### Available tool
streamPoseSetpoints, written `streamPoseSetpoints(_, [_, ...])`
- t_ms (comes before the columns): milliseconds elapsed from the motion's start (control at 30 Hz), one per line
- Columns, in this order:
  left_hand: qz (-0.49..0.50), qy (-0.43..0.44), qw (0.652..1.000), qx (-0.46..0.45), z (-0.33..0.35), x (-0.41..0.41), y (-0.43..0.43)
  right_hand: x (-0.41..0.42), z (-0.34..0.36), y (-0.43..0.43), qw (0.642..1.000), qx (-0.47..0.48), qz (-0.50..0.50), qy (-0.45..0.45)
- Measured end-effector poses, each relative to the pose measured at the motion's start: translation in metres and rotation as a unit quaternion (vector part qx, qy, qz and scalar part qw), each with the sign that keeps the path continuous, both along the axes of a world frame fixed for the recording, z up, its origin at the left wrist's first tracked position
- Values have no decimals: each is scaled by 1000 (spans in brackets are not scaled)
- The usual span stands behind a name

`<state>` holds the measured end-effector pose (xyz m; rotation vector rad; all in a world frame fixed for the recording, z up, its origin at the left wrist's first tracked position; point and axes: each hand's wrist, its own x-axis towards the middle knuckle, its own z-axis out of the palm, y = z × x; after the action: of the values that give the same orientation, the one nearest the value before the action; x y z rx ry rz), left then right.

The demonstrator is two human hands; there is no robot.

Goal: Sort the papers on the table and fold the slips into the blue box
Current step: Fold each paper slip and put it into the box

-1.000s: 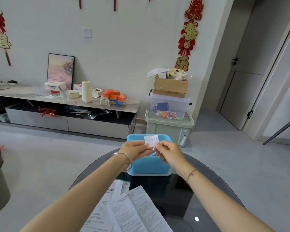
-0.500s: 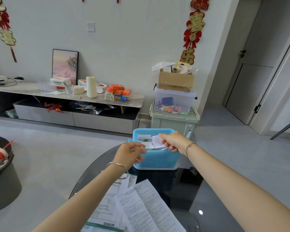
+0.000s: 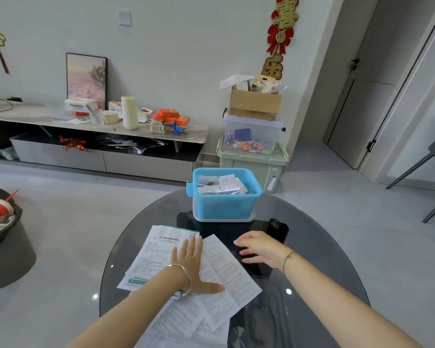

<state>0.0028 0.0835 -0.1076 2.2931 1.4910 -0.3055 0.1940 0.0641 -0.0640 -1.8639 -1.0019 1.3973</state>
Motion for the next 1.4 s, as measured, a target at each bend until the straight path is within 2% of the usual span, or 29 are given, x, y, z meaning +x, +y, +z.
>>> streamPoseSetpoints(167, [-3,-61,998,23,-6,-3,-4,-8,3,-4,999,-20,25,14])
streamPoseSetpoints(300, [20,-181,982,52,0,-1,-9,-7,2,-15,999,24,36,-26])
streamPoseSetpoints(433, [135,-372,917,42,17,12,-9,15,11,-35,995,95,-8,-16])
streamPoseSetpoints(533, [168,-491,854,-35,26,18,-9,40,18,-55,991,124,-45,24])
streamPoseSetpoints(600, [173,-538,818,-109,31,25,-12,57,21,-71,985,144,-76,56])
streamPoseSetpoints(667, [172,-532,809,-180,38,34,-18,71,23,-84,979,157,-103,78])
streamPoseSetpoints(700, [153,-516,820,-197,42,40,-23,78,22,-91,976,161,-117,89])
streamPoseSetpoints(767, [108,-482,849,-188,48,49,-30,86,20,-99,970,167,-141,107])
streamPoseSetpoints(833, [84,-469,862,-175,53,58,-36,93,20,-107,967,175,-149,114])
streamPoseSetpoints(933, [96,-484,844,-210,59,70,-35,101,24,-117,972,185,-108,94])
streamPoseSetpoints(1000, [96,-499,837,-203,65,77,-36,103,27,-120,973,205,-83,70])
streamPoseSetpoints(1100, [41,-556,823,-109,71,81,-39,106,31,-121,948,305,-88,-25])
streamPoseSetpoints(1167, [-31,-536,843,-14,70,80,-42,111,31,-125,915,373,-62,-140])
streamPoseSetpoints(1233, [-85,-471,877,35,60,80,-43,115,23,-133,889,393,-26,-235])
streamPoseSetpoints(1300, [-110,-411,905,-9,50,76,-51,117,5,-142,868,399,20,-295])
streamPoseSetpoints(1333, [-156,-360,920,13,42,75,-54,119,-7,-146,857,399,52,-323])
streamPoseSetpoints(1400, [-235,-274,931,49,20,74,-63,119,-30,-152,840,370,120,-380])
